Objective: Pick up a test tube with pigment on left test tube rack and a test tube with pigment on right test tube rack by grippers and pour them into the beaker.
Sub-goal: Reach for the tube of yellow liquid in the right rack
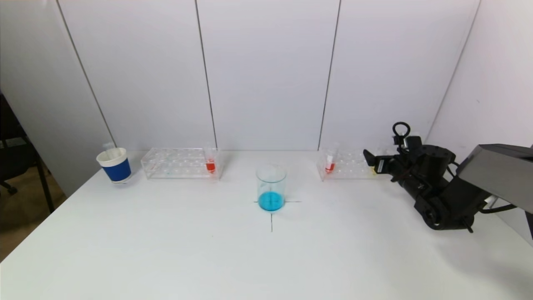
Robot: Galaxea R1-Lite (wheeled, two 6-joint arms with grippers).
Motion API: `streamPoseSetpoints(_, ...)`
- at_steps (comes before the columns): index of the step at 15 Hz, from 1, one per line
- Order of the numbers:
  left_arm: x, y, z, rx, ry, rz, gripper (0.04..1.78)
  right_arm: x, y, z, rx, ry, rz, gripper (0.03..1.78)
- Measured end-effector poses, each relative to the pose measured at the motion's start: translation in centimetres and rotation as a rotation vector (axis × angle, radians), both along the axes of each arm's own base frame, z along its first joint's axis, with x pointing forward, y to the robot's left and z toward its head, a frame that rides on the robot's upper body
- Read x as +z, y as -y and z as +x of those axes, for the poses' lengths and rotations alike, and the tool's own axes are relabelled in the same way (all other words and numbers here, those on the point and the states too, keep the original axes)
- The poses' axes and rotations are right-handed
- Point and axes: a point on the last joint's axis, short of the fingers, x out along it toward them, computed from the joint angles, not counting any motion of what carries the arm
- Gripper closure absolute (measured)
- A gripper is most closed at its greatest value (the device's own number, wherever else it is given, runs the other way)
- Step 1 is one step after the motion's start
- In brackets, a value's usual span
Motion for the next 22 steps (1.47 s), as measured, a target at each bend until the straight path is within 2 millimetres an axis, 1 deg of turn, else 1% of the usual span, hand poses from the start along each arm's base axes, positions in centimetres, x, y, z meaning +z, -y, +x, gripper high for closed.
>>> streamPoseSetpoints(22, 0.0, 0.0, 0.0, 0.0, 0.0, 0.0, 0.06, -0.1, -0.2, 1.1, -0.002, 0.013, -0.009, 0.04)
